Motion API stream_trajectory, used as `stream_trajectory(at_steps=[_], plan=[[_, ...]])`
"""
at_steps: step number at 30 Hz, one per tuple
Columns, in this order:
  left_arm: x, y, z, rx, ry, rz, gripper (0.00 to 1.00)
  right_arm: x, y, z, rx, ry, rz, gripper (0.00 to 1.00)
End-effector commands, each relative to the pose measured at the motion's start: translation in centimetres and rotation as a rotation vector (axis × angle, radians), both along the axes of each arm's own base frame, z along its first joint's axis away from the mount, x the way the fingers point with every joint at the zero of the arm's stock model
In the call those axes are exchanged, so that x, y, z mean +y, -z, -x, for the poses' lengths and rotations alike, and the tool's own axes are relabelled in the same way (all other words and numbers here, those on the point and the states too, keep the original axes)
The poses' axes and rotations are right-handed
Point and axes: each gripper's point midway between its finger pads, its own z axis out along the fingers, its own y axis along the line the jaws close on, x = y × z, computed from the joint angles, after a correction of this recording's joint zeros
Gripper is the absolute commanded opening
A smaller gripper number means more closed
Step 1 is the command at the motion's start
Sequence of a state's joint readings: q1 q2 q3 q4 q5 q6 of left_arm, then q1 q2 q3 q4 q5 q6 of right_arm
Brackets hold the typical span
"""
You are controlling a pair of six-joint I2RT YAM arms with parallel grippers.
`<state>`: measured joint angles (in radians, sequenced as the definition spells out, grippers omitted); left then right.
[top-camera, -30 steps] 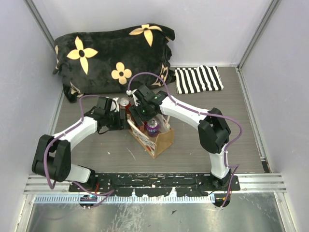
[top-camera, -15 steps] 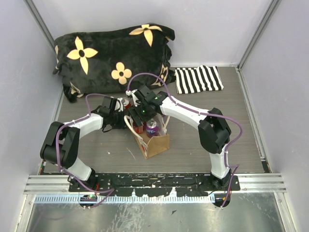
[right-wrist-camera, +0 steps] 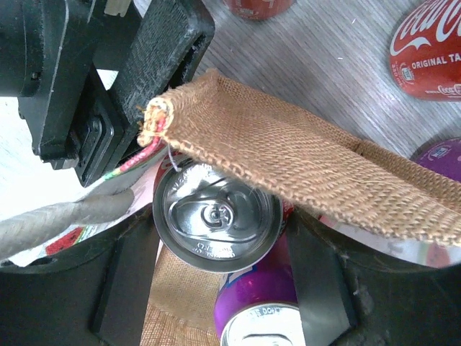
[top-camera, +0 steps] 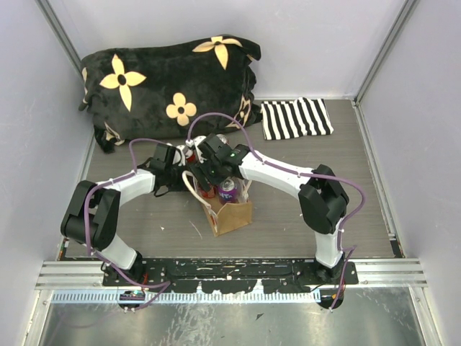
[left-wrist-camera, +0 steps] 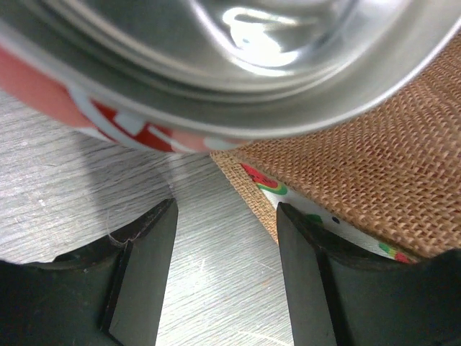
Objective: Place the beverage into the canvas bag
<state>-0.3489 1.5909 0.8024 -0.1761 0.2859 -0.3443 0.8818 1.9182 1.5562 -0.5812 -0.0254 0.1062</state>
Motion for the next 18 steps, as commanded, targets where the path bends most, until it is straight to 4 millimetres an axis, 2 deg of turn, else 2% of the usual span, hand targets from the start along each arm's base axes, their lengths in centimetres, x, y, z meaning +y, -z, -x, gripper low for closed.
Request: stream_trajectory(at_steps=[1,13,14,16,18], plan=[[-1.8,-1.2,-0.9,-0.044,0.055,0.042,0.65,0.9,-3.0,-1.9,-0.161,0.028,-0.072,0.03],[-2.0,-1.2,-0.8,-0.046,0.073,0.038,0.65,0.3,-4.0,-2.8,-0.262,0.102,-0.126,0.02],[-1.9,-1.1,-0.7,-0.043,0.072,0.036,0.65,0.3,-3.8,-2.8,-0.257,0.102,-0.122,0.09],[-2.0,-1.2,-0.7,-0.045,0.074,0.037,0.65,0.3,-2.9,-2.6,-0.225,0.099,-0.087,0.32],[-2.0,-1.3,-0.7,-0.049,0.077,0.036,0.65,0.3,-1.9,-2.2,-0.181,0.083,-0.054,0.45]])
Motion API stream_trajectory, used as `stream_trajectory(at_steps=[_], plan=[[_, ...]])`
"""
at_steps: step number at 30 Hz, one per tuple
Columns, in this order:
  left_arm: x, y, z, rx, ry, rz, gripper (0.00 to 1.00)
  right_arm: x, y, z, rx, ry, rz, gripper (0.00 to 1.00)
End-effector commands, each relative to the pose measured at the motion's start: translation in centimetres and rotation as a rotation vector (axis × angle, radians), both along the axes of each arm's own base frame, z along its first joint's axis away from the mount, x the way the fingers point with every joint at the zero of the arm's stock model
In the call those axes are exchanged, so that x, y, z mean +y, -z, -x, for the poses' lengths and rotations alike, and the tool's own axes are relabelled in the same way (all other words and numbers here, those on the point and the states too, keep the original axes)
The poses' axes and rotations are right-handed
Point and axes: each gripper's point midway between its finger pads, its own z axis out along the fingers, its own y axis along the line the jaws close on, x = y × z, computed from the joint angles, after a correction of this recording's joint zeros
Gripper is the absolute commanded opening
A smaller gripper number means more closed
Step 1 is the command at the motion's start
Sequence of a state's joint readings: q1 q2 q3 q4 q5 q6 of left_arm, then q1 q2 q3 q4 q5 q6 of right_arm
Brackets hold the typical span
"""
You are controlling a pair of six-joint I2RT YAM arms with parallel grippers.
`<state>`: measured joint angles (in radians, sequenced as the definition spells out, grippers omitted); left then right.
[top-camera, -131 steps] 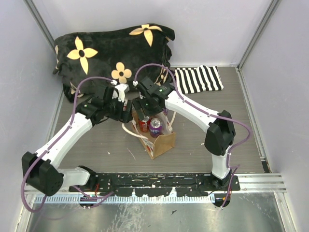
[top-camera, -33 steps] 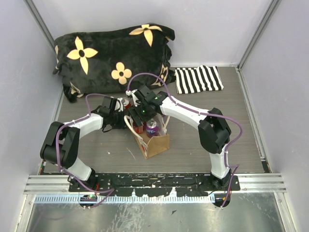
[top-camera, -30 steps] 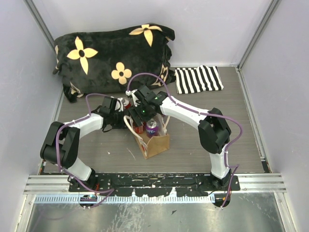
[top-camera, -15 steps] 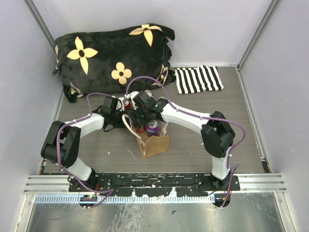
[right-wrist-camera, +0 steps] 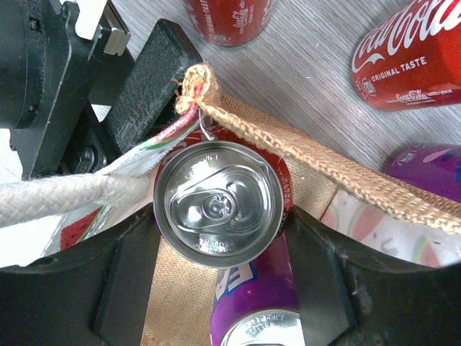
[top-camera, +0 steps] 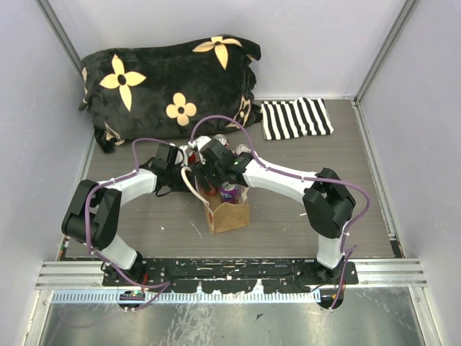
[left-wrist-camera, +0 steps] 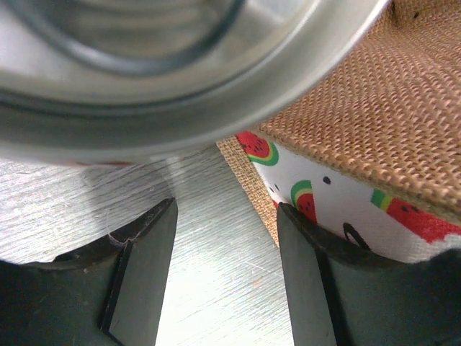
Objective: Place the beverage into the canvas bag
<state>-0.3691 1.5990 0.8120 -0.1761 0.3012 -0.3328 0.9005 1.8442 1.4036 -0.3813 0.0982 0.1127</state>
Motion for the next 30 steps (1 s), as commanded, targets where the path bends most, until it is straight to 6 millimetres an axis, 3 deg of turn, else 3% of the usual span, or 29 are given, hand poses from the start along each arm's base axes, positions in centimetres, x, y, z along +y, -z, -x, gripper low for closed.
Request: stream_trajectory(at_steps=[1,5,11,21,30], plan=[[-1.2,-1.1,-1.0,-0.045,0.04,0.03,0.65,0.7,-1.5,-0.7,-0.017,0.011,-0.014,0.51],[-1.2,-1.2,-0.9,-0.045,0.044,0.033,0.65,0.5,-1.6,-0.4,-0.008,0.014,-0.014,0.72],[-1.2,-1.2,-0.7,-0.042,0.051,0.036,0.66,0.1,-2.4,-0.2,-0.005,0.021,-0.005,0.81],[-1.5,-1.3,-0.7,-0.044,0.061,0.045,0.66,-1.1,-3.8,-0.4,-0.026,0.073,0.012,0.86],[-1.4,-1.3,-0.8,-0.046,0.059,0.041,0.66,-3.3,-4.4,0.8,0.019,0.106,0.092,0.86]])
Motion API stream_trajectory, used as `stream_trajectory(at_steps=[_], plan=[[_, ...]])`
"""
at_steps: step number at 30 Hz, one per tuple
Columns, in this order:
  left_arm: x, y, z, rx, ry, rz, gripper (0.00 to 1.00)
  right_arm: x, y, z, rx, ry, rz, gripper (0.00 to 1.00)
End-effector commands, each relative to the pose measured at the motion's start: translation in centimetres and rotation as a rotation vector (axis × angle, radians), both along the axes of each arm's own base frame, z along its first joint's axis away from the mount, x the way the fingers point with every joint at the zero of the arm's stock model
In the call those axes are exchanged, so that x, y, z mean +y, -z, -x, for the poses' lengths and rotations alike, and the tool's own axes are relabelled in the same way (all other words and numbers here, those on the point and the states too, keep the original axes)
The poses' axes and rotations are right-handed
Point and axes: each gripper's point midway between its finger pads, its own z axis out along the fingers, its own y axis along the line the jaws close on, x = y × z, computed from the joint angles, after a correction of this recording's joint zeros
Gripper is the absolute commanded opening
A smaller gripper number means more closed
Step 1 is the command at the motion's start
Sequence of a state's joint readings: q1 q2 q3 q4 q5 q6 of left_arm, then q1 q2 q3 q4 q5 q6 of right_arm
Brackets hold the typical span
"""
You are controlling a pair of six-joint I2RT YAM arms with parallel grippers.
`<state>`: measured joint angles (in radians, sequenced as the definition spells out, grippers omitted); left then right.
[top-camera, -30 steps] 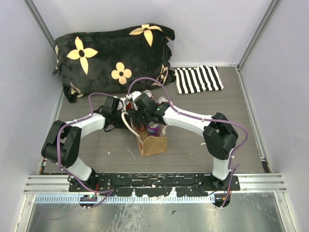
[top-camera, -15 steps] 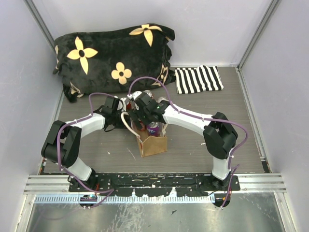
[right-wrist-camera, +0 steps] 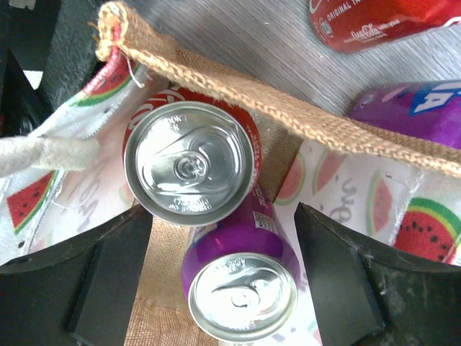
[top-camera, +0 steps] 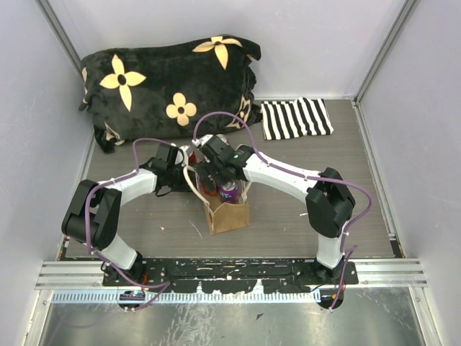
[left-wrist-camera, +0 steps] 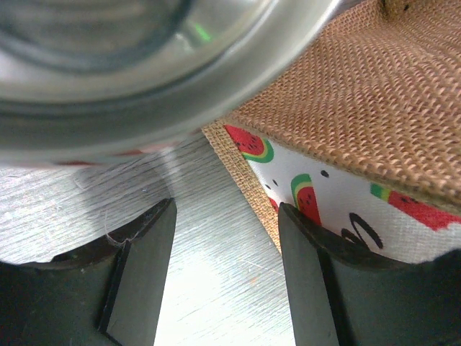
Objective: Place the beverage into the canvas bag
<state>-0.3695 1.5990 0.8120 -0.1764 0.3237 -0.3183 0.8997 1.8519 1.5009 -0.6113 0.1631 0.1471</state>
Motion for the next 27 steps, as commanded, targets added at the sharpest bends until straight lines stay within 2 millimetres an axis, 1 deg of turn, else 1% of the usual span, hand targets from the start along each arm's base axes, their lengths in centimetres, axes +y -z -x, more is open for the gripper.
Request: stream_trajectory(at_steps=[1,4,9,12,15,18,22,24,25,27], plan=[[-1.1,-1.1,-1.0,-0.045,0.036,0.029,0.66,-0.9,-4.1,0.1,-0.046,0.039,-0.026,0.86],[-1.1,-1.0,-0.9,-0.041,0.036,0.028,0.66,-1.6,-4.0,0.5,-0.029,0.042,0.001,0.85],[-1.2,-1.1,-1.0,-0.042,0.036,0.029,0.66,-2.8,-2.8,1.5,0.013,0.045,0.052,0.85],[-1.2,-1.1,-1.0,-0.043,0.036,0.027,0.66,-3.1,-2.5,1.9,0.028,0.048,0.06,0.84],[-1.1,-1.0,-0.9,-0.042,0.037,0.026,0.66,-3.3,-2.2,2.2,0.047,0.051,0.072,0.81],[-1.2,-1.1,-0.9,-0.042,0.038,0.027,0.66,-3.4,-1.9,2.4,0.059,0.05,0.079,0.73],[-1.2,-1.1,-1.0,-0.043,0.038,0.026,0.66,-3.6,-1.0,2.8,0.09,0.043,0.105,0.72],[-1.2,-1.0,-1.0,-0.042,0.039,0.027,0.66,-3.6,-0.6,2.9,0.1,0.044,0.114,0.66],[-1.2,-1.1,-1.0,-0.044,0.039,0.026,0.66,-3.7,-0.5,2.8,0.1,0.049,0.116,0.56],[-1.2,-1.1,-0.9,-0.043,0.039,0.025,0.66,-3.6,-0.6,2.6,0.091,0.059,0.115,0.42]])
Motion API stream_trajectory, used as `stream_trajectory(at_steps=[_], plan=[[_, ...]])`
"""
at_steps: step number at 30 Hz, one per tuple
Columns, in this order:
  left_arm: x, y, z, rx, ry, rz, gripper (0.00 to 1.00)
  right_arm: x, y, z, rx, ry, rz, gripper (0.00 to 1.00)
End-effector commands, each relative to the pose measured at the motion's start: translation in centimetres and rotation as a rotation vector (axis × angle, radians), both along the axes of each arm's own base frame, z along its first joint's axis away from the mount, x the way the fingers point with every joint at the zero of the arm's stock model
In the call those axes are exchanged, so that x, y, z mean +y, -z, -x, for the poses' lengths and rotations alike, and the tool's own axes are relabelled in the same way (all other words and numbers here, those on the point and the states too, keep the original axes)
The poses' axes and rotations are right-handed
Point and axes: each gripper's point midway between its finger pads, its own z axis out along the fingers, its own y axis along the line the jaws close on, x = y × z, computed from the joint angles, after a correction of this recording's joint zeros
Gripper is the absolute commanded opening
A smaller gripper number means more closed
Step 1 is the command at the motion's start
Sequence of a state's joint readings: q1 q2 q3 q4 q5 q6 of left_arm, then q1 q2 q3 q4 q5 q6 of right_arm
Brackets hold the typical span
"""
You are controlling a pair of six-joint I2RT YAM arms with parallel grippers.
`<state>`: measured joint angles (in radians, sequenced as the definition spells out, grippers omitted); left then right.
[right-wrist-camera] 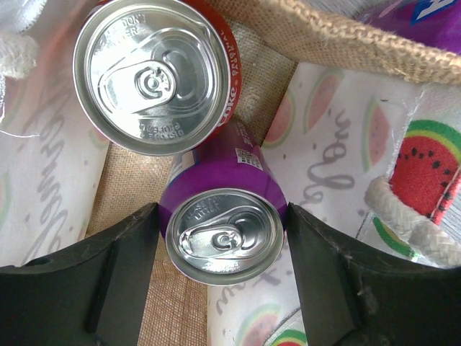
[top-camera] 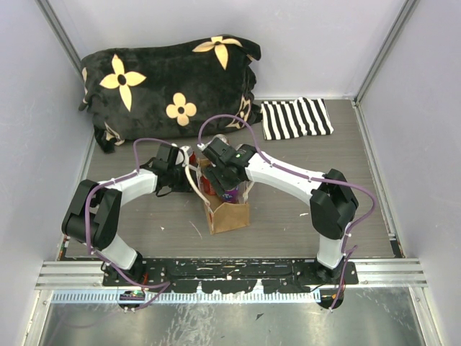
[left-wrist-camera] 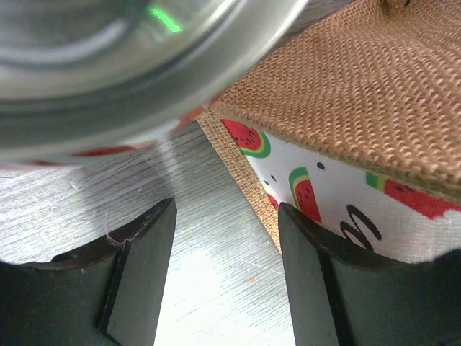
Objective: Place the beverage into the canvas bag
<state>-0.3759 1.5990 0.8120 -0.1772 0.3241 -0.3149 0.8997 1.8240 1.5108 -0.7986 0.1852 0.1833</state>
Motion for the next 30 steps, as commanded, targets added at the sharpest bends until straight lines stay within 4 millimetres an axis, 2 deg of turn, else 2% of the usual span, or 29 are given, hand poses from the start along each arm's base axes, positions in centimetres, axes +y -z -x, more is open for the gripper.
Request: stream_trajectory(at_steps=[1,5,12,16,19,23,30], plan=[[-1.0,-1.1,-1.1,-0.042,0.029,0.028,0.66,-0.2,-1.0,0.0,-0.008,0.023,0.001,0.34],[-0.9,-1.0,-1.1,-0.042,0.03,0.025,0.66,-0.1,-3.1,-1.7,-0.103,0.062,-0.016,0.22],[-1.0,-1.1,-1.1,-0.043,0.03,0.026,0.66,0.0,-6.8,-3.8,-0.241,0.112,-0.074,0.15],[-1.0,-1.0,-1.1,-0.042,0.031,0.026,0.66,0.0,-7.6,-4.4,-0.282,0.129,-0.088,0.14],[-1.1,-1.0,-1.2,-0.041,0.034,0.028,0.66,0.2,-7.3,-4.6,-0.288,0.134,-0.09,0.15],[-1.1,-1.1,-1.2,-0.042,0.033,0.03,0.66,0.5,-5.9,-4.7,-0.267,0.134,-0.073,0.23],[-1.0,-1.1,-0.8,-0.042,0.041,0.033,0.66,0.6,-4.3,-4.4,-0.229,0.138,-0.055,0.62]])
